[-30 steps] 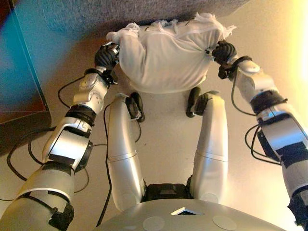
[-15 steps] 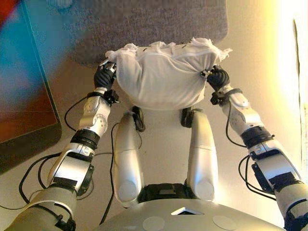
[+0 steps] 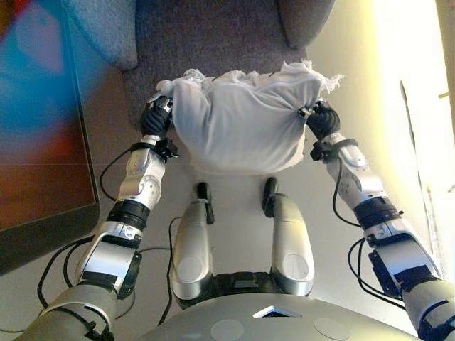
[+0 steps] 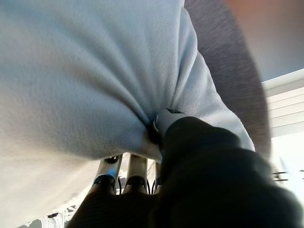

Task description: Pick up the cushion and take it to the sofa

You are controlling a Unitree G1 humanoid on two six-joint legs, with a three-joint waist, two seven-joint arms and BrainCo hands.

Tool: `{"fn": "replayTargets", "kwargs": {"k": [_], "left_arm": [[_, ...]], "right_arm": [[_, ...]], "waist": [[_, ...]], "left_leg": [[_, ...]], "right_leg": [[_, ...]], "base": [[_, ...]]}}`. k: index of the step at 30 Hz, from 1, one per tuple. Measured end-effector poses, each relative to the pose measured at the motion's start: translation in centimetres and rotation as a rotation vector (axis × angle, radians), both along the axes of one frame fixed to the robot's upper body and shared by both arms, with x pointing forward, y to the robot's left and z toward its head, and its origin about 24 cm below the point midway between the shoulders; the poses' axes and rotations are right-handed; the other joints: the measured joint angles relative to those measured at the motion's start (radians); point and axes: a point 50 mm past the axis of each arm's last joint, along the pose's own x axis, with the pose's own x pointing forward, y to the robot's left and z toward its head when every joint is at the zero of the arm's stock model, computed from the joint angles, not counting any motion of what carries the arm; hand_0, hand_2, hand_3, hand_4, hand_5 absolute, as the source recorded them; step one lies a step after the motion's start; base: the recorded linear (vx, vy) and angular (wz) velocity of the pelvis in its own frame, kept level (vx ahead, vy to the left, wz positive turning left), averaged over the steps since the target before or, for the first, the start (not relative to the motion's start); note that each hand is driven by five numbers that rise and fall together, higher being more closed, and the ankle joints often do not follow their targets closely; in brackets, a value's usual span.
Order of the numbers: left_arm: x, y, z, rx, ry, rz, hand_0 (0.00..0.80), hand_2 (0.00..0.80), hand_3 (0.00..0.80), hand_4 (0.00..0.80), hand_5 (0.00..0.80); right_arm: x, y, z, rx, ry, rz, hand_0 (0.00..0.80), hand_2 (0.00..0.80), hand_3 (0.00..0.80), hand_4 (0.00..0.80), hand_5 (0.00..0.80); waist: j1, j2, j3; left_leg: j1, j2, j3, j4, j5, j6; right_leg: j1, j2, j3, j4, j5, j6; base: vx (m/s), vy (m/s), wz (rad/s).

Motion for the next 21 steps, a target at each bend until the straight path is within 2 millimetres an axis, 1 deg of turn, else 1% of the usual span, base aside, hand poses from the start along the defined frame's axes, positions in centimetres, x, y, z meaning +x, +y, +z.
{"fn": "replayTargets", "kwargs": {"k": [4,6,8,11,13,14,18,21], "left_arm": [[-1.5,0.0,-2.2,-0.002,0.078,0.007,0.8,0.8,0.8,0.8,0.8],[-2.1,-0.1,-3.3,-0.007,0.119,0.007,0.8,0.8,0.8,0.8,0.8],[-2.7,-0.3,-4.3,-0.018,0.153,0.004,0.8,0.8,0.8,0.8,0.8],[-3.2,-0.4,-5.1,-0.024,0.192,0.0,0.8,0.8,0.8,0.8,0.8],[-3.6,-0.6,-5.8,-0.029,0.225,-0.006,0.8,0.8,0.8,0.8,0.8],[-3.8,-0.5,-6.1,-0.029,0.24,-0.008,0.8,0.8,0.8,0.8,0.8],[-4.5,-0.5,-7.1,0.009,0.295,-0.019,0.8,0.8,0.8,0.8,0.8],[-4.9,-0.1,-7.2,0.021,0.309,-0.021,0.8,0.8,0.8,0.8,0.8]], "right_arm": [[-1.4,0.0,-1.9,0.007,0.075,0.005,0.8,0.8,0.8,0.8,0.8],[-1.9,0.0,-2.7,0.013,0.111,-0.005,0.8,0.8,0.8,0.8,0.8],[-2.5,-0.1,-3.4,0.0,0.14,-0.019,0.8,0.8,0.8,0.8,0.8],[-2.9,-0.2,-4.1,-0.008,0.179,-0.031,0.8,0.8,0.8,0.8,0.8],[-3.1,-0.3,-4.5,-0.012,0.203,-0.037,0.8,0.8,0.8,0.8,0.8],[-3.2,-0.3,-4.6,-0.013,0.214,-0.043,0.8,0.8,0.8,0.8,0.8],[-4.7,-0.2,-6.5,0.013,0.284,-0.053,0.8,0.8,0.8,0.8,0.8],[-5.6,0.1,-7.6,0.032,0.325,-0.051,0.8,0.8,0.8,0.8,0.8]], "waist": [[0.001,0.007,-0.135],[0.005,0.013,-0.191],[0.001,0.012,-0.23],[0.002,0.018,-0.262],[0.001,0.037,-0.293],[0.002,0.04,-0.3],[0.001,0.034,-0.375],[0.004,0.03,-0.395]], "left_leg": [[0.103,0.005,-0.003,-0.125,0.032,-0.012],[0.147,0.007,-0.007,-0.153,0.035,-0.014],[0.182,0.002,-0.017,-0.158,0.035,-0.013],[0.232,-0.004,-0.018,-0.18,0.035,-0.012],[0.274,-0.005,-0.02,-0.245,0.035,-0.012],[0.294,-0.012,-0.019,-0.266,0.043,-0.011],[0.314,-0.03,-0.015,-0.305,0.053,0.003],[0.344,-0.04,-0.001,-0.338,0.06,0.009]], "right_leg": [[0.105,0.029,-0.02,-0.114,0.023,0.001],[0.157,0.044,-0.019,-0.156,0.029,0.004],[0.206,0.044,-0.019,-0.183,0.027,0.007],[0.259,0.044,-0.019,-0.211,0.027,0.012],[0.281,0.05,-0.02,-0.238,0.038,0.02],[0.298,0.047,-0.019,-0.256,0.046,0.026],[0.336,0.038,-0.017,-0.336,0.083,0.041],[0.36,0.032,-0.011,-0.368,0.099,0.047]], "base": [[0.24,-0.053,0.03],[0.211,-0.014,-0.01],[0.148,0.043,0.06],[0.141,0.124,0.02],[0.134,0.131,-0.03],[0.116,0.132,-0.03],[0.087,0.14,-0.01],[0.042,0.164,-0.08]]}}
